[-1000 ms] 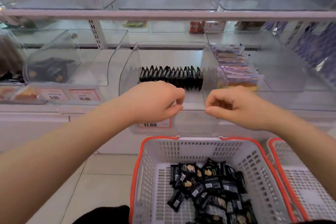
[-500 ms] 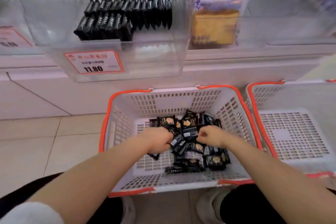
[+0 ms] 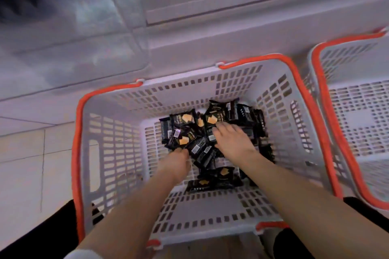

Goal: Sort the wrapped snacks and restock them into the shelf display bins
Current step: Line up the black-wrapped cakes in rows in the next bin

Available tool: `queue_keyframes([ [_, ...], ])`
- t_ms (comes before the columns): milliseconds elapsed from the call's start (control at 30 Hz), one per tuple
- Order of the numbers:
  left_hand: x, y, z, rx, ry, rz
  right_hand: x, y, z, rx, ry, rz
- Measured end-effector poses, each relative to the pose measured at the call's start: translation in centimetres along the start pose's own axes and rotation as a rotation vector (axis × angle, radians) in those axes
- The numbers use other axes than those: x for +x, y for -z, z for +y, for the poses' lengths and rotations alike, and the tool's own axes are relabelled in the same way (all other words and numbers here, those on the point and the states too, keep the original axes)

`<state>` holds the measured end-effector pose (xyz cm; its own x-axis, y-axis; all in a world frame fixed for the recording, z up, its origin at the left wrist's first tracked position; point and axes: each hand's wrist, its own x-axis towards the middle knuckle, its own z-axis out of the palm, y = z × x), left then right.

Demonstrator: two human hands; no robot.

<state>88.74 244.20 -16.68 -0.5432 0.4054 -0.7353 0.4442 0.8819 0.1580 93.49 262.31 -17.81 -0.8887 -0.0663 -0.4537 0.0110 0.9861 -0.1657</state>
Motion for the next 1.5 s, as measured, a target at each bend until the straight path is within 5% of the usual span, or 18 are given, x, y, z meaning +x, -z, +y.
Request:
queue_keyframes([
  [167, 1.5, -0.2, 0.2, -0.13, -0.008, 0.201, 1.4, -1.7, 0.6, -0.136, 0.065, -0.019],
  [433, 4.1, 0.5, -0.2, -0.177, 0.083, 0.178, 3.1, -0.2, 2.1, -0.166, 0.171, -0.007],
  [500, 4.8, 0.5, -0.1, -0.158, 0.095, 0.16, 3.1, 0.9, 2.6, 0.062, 0.101, -0.09],
  [667, 6.7, -0.2, 0.5, -0.132, 0.177, 0.166, 1.8, 3.7, 4.8, 1.078, -0.259, -0.395],
  [867, 5.2, -0.9, 0.7, -0.268, 0.088, 0.351, 0.6, 3.2, 5.9, 1.802, -0.552, -0.311],
  [1067, 2.0, -0.3, 3.1, -1.089, 0.03, 0.35, -0.9, 1.3, 4.0, 1.742, -0.63, -0.235],
  [1367, 1.5, 1.3, 6.8, -1.108, -0.026, 0.319, -1.6, 1.0, 1.1, 1.963, -0.574, -0.106],
  [1500, 1.4, 0.4, 6.3, -1.123, -0.047, 0.336, -1.9, 0.2, 1.5, 1.708, -0.527, -0.047],
])
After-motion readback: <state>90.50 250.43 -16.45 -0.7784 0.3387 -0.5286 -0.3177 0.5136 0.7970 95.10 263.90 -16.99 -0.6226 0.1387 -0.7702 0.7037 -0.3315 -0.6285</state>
